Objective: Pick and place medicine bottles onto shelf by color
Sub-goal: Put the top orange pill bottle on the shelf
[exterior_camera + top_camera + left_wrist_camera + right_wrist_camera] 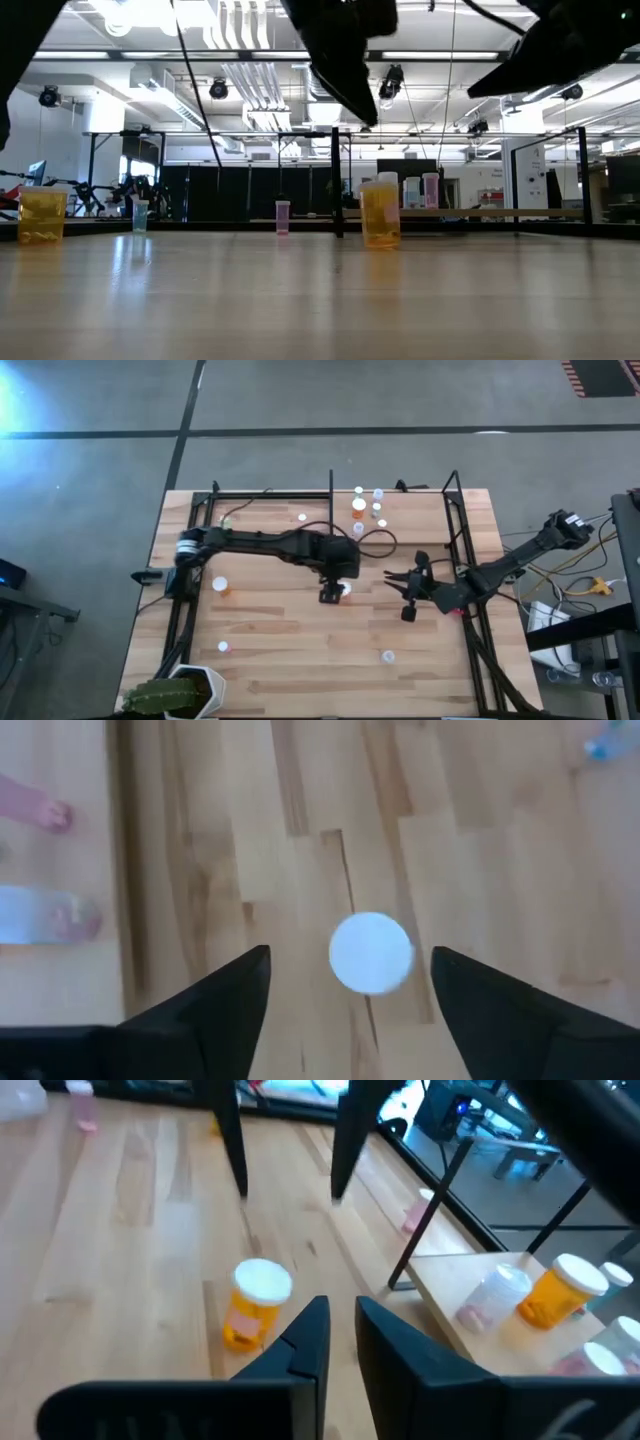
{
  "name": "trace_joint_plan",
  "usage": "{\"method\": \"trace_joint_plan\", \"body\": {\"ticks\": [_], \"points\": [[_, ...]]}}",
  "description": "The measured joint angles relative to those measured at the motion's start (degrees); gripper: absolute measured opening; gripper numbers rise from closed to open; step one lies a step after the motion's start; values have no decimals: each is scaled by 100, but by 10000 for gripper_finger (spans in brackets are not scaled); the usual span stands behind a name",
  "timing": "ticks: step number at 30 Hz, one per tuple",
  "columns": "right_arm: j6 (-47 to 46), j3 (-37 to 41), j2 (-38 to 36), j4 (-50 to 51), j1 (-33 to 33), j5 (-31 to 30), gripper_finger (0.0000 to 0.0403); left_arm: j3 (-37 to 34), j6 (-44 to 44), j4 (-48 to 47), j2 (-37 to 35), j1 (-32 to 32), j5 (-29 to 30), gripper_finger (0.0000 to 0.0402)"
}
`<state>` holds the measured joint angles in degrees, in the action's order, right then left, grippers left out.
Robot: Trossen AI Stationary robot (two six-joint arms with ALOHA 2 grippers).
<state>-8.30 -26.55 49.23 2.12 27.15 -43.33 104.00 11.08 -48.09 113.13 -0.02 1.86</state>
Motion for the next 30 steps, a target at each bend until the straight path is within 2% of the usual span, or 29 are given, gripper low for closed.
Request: {"method": "trace_joint_plan", "body": {"ticks": [4, 8, 11, 14, 18, 22, 27, 30], "points": [[-8, 0, 522, -456, -95, 38, 84, -1253, 30, 1060, -1005, 66, -66, 215], [131, -30, 1161, -1177, -166, 414, 155, -3068, -42, 2784, -2146, 73, -293, 166], [175, -208, 1676, -1411, -330, 960, 211, -4549, -262, 4389, -2967, 87, -520, 129], [185, -472, 2192, -1456, -575, 1187, 259, -5980, -468, 6343, -3662, 100, -666, 95], [189, -828, 2816, -1473, -987, 1444, 298, -7512, -585, 8428, -4251, 89, -684, 61], [190, -1091, 3259, -1488, -1306, 1593, 310, -8396, -597, 9539, -4719, 75, -673, 39], [190, -1332, 3674, -1513, -1612, 2261, 302, -8905, -598, 9936, -5090, 75, -671, 27], [189, -1437, 3861, -1512, -1699, 2299, 293, -9044, -600, 9984, -5184, 75, -668, 26]]}}
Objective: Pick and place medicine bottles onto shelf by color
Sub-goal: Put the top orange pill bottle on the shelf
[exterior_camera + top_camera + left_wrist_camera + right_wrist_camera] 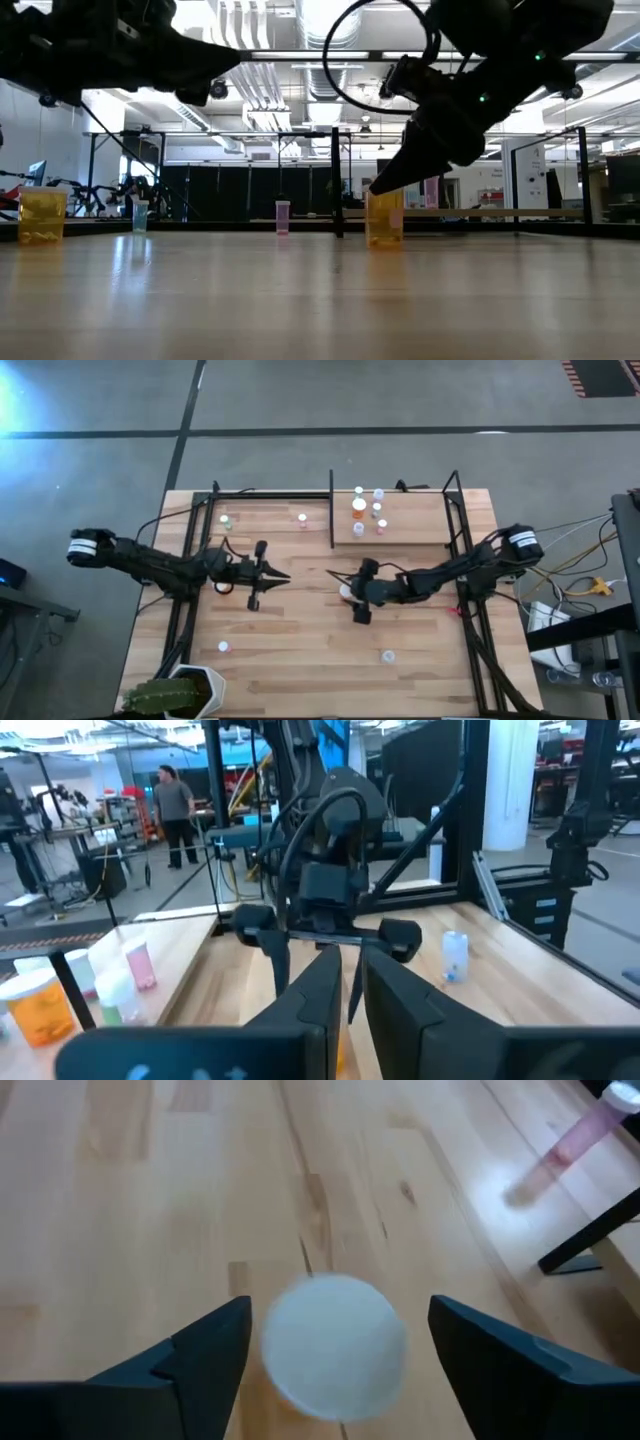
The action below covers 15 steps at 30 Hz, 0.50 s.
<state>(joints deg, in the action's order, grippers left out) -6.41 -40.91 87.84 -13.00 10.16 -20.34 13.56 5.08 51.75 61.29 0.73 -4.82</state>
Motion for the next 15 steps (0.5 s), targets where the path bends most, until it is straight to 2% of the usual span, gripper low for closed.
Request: {"method": "trace_joint_plan", "body": {"ticks": [5, 11, 15], "points": [[-1, -63, 113, 23, -10, 4, 266, -48, 1, 72, 27, 2, 29, 26], [-49, -69, 57, 34, -10, -16, 199, -74, -2, 84, 124, 2, 42, 26], [-64, -67, -129, 46, -10, -19, 168, -88, -9, 110, 125, 2, 48, 26]]}}
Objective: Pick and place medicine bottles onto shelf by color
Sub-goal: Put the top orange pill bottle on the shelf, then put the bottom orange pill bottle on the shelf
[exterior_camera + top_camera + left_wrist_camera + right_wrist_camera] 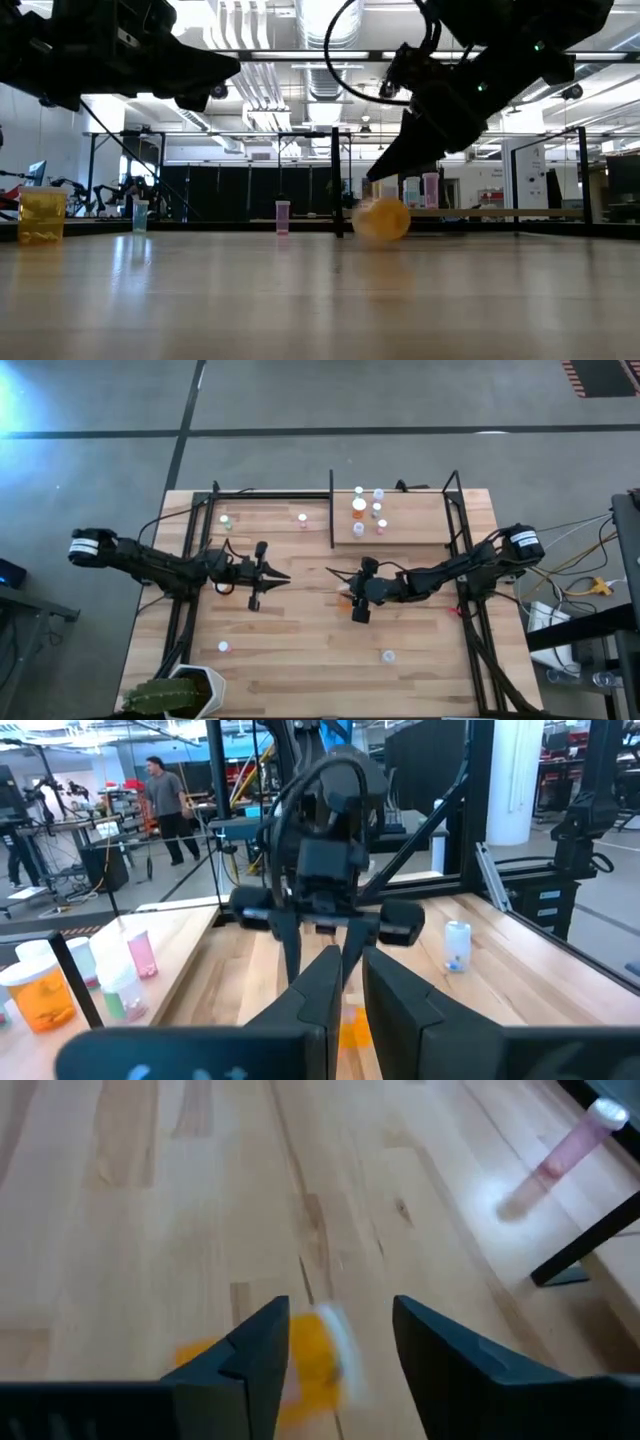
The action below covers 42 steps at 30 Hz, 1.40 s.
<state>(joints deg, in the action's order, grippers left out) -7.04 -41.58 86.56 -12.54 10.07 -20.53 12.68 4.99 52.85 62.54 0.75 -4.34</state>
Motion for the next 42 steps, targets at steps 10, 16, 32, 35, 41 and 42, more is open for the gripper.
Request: {"method": "trace_joint_plan", "body": {"ticks": [10, 16, 32, 35, 41, 42], "points": [[-111, 7, -1698, 1044, -4, -739, 133, -30, -9, 23, 0, 0, 11, 26], [-615, 7, -2329, 1369, 65, -709, 139, -34, -12, 30, 0, -1, 10, 26], [-1148, -985, -293, 1625, 547, -333, 277, 24, -439, -1496, 482, 937, -1092, 31], [-1039, -1185, -28, 1666, 662, -328, 278, 232, -470, -1478, 1002, 1582, -479, 51], [-1483, -1636, 544, 1658, 838, -94, 273, 920, -463, -1457, 2162, 2476, 728, 120], [-1618, -1772, 694, 1681, 858, -93, 273, 997, -453, -1453, 2290, 2540, 819, 132]]}}
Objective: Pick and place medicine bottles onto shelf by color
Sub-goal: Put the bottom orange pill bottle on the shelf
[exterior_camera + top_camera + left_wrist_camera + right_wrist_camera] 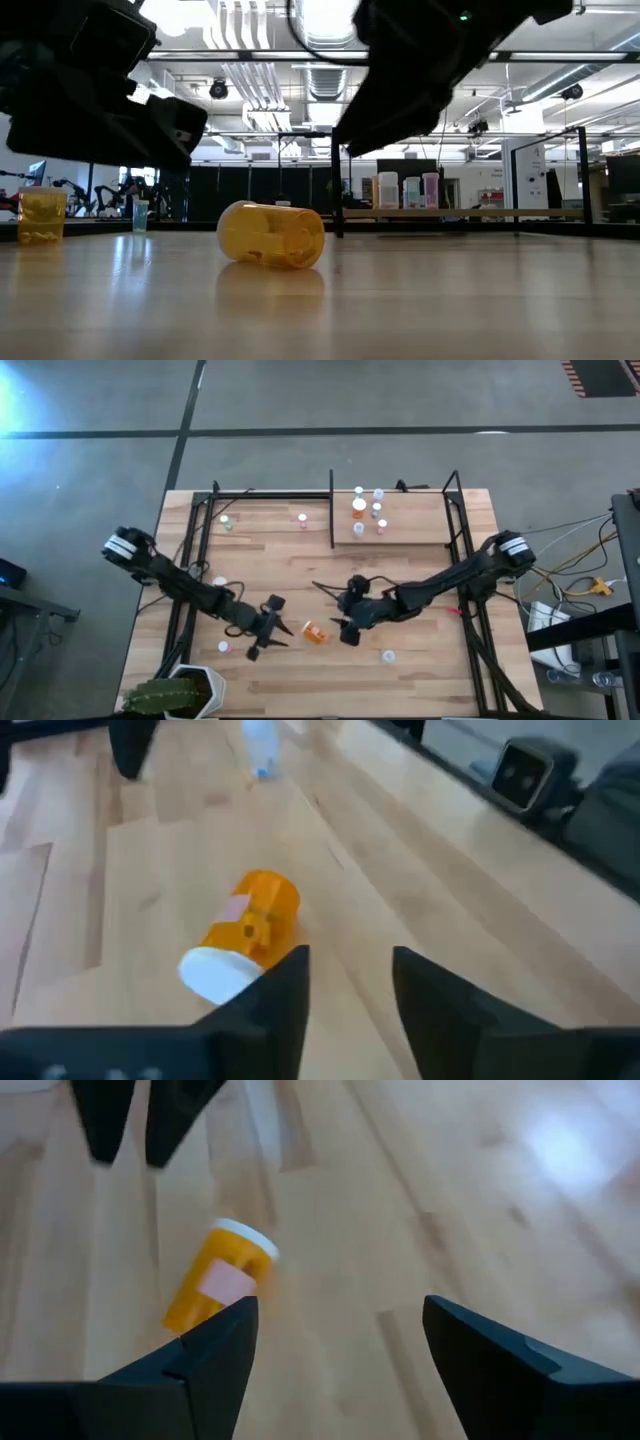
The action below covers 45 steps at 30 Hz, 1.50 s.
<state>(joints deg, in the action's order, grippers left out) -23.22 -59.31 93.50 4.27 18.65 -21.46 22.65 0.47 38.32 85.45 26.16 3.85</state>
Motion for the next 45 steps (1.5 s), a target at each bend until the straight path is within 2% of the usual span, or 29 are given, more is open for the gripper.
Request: {"method": "trace_joint_plan", "body": {"ticks": [3, 8, 14, 19, 24, 29, 41, 45], "points": [[-180, -578, 495, 339, 25, 5, 284, 103, 132, 4, 268, 105, 207, 157], [-554, -1886, 1334, 1613, -6, 9, 318, -146, -152, 403, 273, 144, 884, 163], [-745, -3379, 2137, 3261, -133, 203, 342, -781, -427, 2010, 241, 144, 908, 145], [-933, -4282, 2688, 4360, -401, 735, 338, -966, -473, 2265, 238, 144, 909, 133], [-995, -4742, 3078, 4812, -577, 1309, 328, -966, -472, 2274, 227, 144, 908, 132], [-997, -4986, 3263, 5288, -670, 1266, 327, -968, -472, 2274, 227, 144, 908, 132], [-1055, -4916, 3267, 5398, -703, 1229, 326, -967, -474, 2272, 227, 144, 951, 132], [-1144, -4916, 3266, 5402, -703, 1171, 299, -974, -485, 2272, 227, 144, 997, 132]]}}
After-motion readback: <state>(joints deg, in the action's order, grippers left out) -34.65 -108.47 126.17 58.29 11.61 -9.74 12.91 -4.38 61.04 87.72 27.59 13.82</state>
